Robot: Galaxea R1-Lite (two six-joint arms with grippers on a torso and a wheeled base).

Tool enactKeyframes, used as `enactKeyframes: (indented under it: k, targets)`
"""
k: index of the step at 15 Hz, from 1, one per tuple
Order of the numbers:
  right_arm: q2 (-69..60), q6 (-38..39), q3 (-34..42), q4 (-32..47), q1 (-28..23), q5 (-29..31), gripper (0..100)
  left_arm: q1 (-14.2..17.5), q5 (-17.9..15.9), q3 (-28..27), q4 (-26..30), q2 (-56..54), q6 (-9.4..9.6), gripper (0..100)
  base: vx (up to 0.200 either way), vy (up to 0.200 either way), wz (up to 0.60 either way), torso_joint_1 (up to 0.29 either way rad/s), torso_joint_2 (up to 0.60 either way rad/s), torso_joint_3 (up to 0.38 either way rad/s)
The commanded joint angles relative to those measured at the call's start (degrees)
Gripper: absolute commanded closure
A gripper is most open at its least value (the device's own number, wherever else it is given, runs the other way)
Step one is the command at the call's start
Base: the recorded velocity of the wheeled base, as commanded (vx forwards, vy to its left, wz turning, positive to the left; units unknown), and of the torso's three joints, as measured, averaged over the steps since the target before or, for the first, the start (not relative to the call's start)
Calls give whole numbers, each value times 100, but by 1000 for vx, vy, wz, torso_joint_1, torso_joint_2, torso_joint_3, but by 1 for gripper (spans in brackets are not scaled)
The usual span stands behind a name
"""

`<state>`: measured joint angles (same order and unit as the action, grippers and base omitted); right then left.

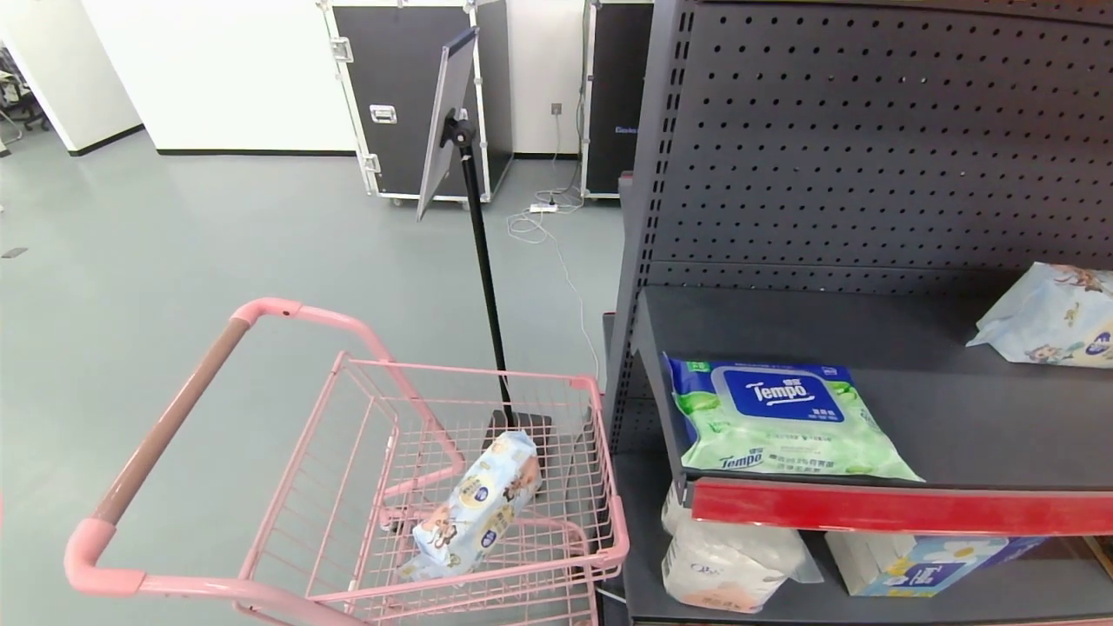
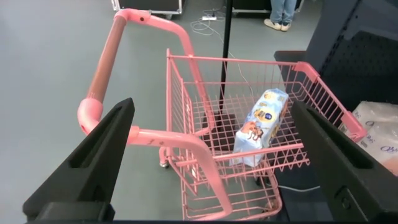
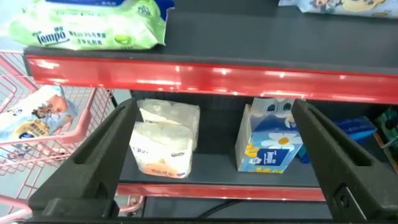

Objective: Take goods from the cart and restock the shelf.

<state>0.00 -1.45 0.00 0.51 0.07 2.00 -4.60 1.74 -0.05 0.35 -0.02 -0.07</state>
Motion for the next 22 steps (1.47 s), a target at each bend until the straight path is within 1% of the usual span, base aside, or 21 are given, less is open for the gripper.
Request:
enactKeyframes:
  k: [1, 13, 22]
  targets:
    - [9, -4, 0, 2, 1, 2, 0, 3, 1, 5, 0, 2, -1, 0, 0, 0, 0, -134, 364, 203]
    - [9, 4, 0, 2, 1, 2, 0, 3, 1, 5, 0, 2, -1, 0, 0, 0, 0, -141, 371, 227]
    - [9, 4, 0, 2, 1, 2, 0, 3, 1, -4, 0, 2, -1, 0, 0, 0, 0, -170, 532, 362]
